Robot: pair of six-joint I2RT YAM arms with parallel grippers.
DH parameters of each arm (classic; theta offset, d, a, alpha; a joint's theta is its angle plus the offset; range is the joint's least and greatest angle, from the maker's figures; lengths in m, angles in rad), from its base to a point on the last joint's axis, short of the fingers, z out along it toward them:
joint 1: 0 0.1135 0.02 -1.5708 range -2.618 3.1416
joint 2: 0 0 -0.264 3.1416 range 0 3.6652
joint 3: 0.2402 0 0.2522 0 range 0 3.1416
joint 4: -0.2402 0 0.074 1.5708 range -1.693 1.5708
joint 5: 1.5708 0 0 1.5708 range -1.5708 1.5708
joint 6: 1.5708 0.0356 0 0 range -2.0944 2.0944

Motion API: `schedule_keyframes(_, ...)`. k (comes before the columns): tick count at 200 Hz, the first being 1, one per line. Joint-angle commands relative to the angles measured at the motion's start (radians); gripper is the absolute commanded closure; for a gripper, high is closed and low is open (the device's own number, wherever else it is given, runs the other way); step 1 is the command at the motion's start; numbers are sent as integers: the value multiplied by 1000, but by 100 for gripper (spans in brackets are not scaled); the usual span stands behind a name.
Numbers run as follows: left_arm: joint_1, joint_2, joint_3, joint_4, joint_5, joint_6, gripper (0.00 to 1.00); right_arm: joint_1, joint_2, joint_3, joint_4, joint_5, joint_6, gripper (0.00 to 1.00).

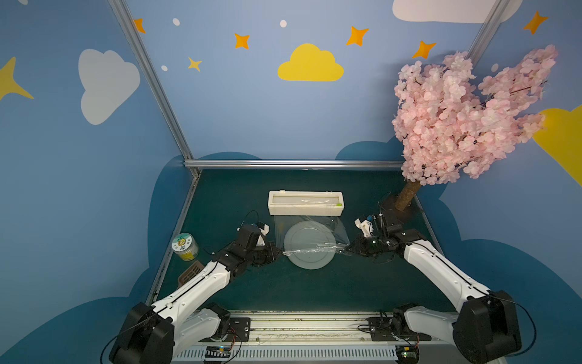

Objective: Wrap the plate with plastic wrap
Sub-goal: Cover the plate with plastic wrap.

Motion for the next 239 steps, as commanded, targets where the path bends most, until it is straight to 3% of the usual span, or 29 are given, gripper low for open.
schedule_keyframes(1,-14,-30,-41,-36,-43,-35,97,7,-20,-57,-12,26,-4,100)
schedule_keyframes(99,-39,114,-108,50,-41,-71,97,40,110,-193,65,64,7,100)
schedule_keyframes(239,-22,362,-22,85,-122,-79,97,62,427,-39,211,106,104,100)
